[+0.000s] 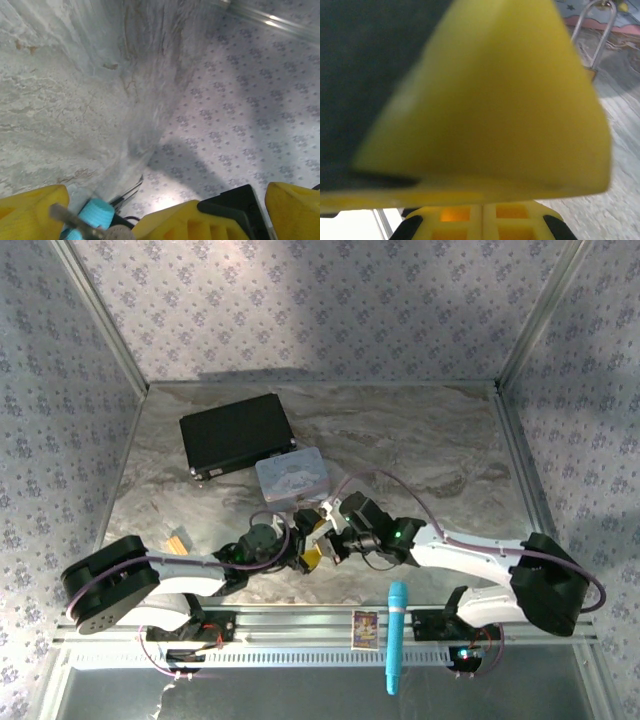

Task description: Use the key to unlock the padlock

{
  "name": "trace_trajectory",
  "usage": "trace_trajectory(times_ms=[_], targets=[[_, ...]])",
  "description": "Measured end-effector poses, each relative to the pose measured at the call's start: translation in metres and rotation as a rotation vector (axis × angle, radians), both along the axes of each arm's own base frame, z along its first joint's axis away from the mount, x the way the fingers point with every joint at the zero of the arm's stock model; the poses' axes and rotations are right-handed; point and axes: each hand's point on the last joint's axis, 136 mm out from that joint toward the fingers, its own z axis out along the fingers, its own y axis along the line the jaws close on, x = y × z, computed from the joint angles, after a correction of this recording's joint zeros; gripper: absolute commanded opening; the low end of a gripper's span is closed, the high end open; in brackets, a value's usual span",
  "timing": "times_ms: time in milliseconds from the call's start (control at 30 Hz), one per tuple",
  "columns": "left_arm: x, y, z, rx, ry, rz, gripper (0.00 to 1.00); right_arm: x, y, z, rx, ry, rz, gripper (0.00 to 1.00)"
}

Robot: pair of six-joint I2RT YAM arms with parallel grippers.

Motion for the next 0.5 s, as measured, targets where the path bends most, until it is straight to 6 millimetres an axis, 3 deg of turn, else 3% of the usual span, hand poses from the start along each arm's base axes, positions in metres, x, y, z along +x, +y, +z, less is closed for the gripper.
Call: trace_trajectory(times_ms=[267,500], targets=[[0.005,0.005,0.001,-0.030,0.021,0.049,0.83,0.000,0.016,0.015,0.047,-0.030,0.013,0.00],[0.009,0.023,-0.016,0.016,0.043,0.092,0.54,-0.003,0.007,0.024,0.068,-0.044,0.001,0.00]])
